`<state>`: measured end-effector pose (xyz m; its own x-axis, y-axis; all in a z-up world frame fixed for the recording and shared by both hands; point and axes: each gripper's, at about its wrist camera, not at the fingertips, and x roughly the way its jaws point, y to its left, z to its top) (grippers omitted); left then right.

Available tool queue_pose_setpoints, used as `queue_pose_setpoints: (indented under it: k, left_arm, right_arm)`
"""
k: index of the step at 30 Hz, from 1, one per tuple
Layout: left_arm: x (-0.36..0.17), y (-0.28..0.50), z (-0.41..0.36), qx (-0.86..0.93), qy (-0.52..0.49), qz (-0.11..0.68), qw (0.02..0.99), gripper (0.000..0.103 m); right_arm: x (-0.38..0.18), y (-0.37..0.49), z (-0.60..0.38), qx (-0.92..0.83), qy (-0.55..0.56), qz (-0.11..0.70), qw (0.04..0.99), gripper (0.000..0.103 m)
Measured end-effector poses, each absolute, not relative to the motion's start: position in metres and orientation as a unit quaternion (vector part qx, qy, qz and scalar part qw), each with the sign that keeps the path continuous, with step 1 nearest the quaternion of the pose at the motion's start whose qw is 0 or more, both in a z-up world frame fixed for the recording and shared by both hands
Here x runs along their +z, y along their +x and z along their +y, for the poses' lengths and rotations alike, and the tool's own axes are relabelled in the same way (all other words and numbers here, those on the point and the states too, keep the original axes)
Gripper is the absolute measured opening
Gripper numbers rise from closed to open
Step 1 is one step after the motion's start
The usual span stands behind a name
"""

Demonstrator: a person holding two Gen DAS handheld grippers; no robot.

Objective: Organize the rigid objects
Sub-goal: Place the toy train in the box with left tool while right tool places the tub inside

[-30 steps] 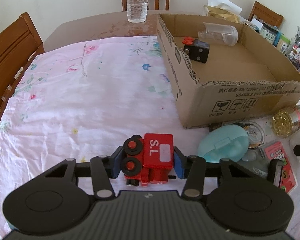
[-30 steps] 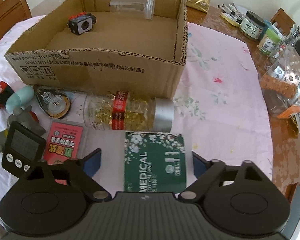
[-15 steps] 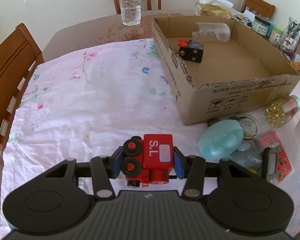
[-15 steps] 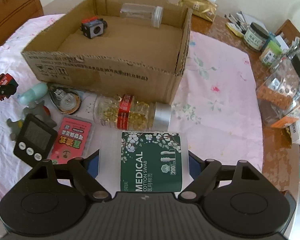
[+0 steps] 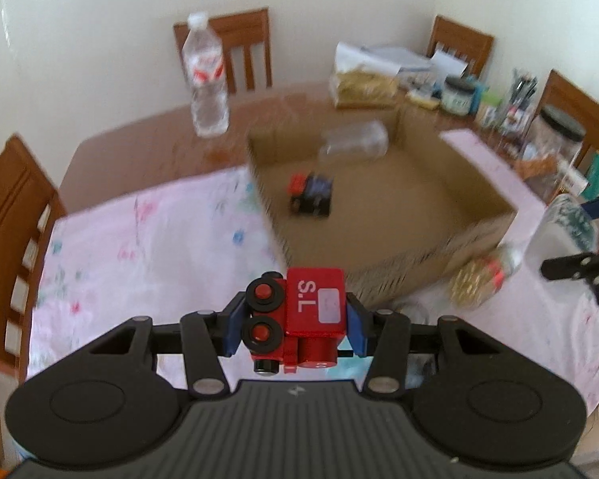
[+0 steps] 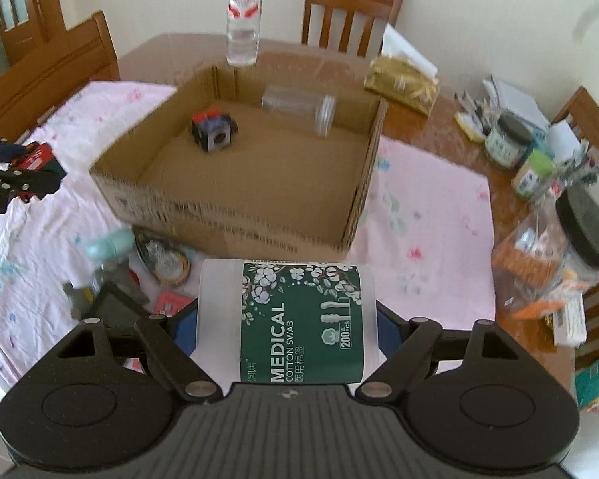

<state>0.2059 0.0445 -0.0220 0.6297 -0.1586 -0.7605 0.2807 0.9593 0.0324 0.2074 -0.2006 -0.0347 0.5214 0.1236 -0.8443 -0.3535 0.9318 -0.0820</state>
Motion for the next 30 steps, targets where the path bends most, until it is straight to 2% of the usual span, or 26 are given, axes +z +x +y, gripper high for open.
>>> queue_pose_setpoints:
  k: [8,24,25,26,27,28,30]
  left_arm:
    - [-0.011,0.241,0.014,-0.146,0.086,0.379,0.910,0.049]
    - [-0.054,0.280,0.001,-0.131,0.048,0.414,0.900,0.049]
    - [-0.054,0.280,0.001,-0.130,0.045,0.410,0.902,0.051]
    - [-0.054,0.279,0.001,-0.132,0.044,0.406,0.903,0.069]
    - [-0.054,0.280,0.000,-0.131,0.045,0.405,0.904,0.096]
    - [-0.052,0.278,0.000,-0.123,0.045,0.397,0.908,0.102]
    - [-0.047,0.272,0.000,-0.118,0.044,0.377,0.918,0.102]
  right_arm:
    - [-0.012,0.229,-0.193,0.161,-0.136,0.434,0.876,0.086]
    - [-0.013,0.267,-0.180,0.183,-0.156,0.434,0.868,0.086]
    - [-0.014,0.269,-0.179,0.183,-0.157,0.435,0.867,0.086]
    - [-0.015,0.270,-0.179,0.182,-0.158,0.436,0.867,0.086]
    - [-0.016,0.272,-0.178,0.182,-0.157,0.438,0.866,0.086]
    - [-0.017,0.274,-0.178,0.182,-0.156,0.439,0.866,0.086]
    - [-0.018,0.276,-0.178,0.183,-0.155,0.441,0.865,0.086]
